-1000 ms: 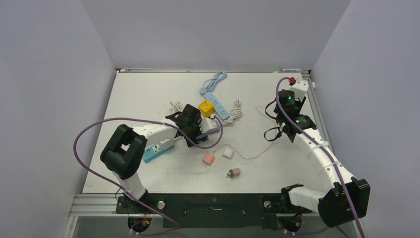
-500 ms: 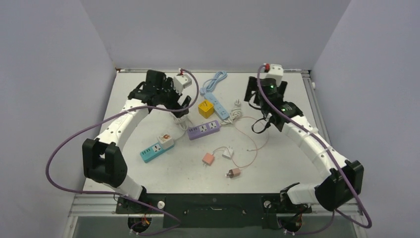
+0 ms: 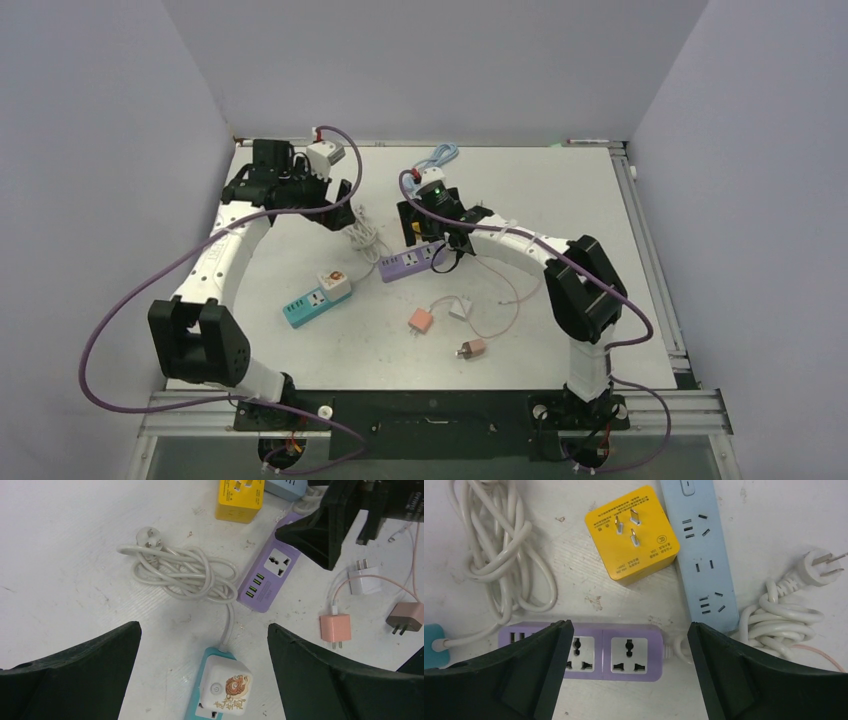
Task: Insert the plug
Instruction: Pick up the plug from the center of the board.
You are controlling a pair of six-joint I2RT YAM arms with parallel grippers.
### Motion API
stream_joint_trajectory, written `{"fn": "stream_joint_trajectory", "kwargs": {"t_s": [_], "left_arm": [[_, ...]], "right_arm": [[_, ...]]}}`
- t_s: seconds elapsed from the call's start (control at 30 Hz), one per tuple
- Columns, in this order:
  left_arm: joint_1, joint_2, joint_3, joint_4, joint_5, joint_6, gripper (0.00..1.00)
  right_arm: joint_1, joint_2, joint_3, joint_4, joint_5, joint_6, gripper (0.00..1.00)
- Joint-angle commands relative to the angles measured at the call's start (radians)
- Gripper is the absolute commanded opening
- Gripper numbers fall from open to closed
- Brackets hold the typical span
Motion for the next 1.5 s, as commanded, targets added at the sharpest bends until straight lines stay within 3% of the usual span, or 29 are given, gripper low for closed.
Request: {"fn": "stream_joint_trajectory", "kwargs": {"t_s": [0.0, 0.23, 0.57, 0.83, 1.17, 1.4, 1.47], "left_arm": [[0.004, -0.077, -0.033, 0.001, 0.004, -0.005, 0.96], [0.006, -0.102, -0.068, 0.009, -0.006, -0.002, 0.96], [0.011, -0.082, -0.078, 0.027, -0.013, -0.017, 0.96], [0.014, -0.076, -0.091, 0.032, -0.035, -0.011, 0.96], [0.019, -0.085, -0.101, 0.033, -0.039, -0.004, 0.96], [0.021, -0.088, -0.093, 0.029, -0.042, -0.004, 0.96], [0.022, -0.092, -0.092, 0.028, -0.044, -0.004, 0.96]], "right_arm": [[-0.026, 0.016, 0.036, 0.147, -0.066, -0.062, 0.9], [-0.057, 0.083, 0.048, 0.214, -0.077, -0.095, 0.9], [-0.042, 0.172, 0.086, 0.254, -0.09, -0.094, 0.99], [-0.041, 0.193, 0.089, 0.297, -0.054, -0.1, 0.85], [-0.037, 0.231, 0.127, 0.288, -0.036, -0.141, 0.88], [-0.024, 0.242, 0.113, 0.29, -0.041, -0.141, 0.7], [-0.02, 0.236, 0.099, 0.296, -0.037, -0.139, 0.56]]}}
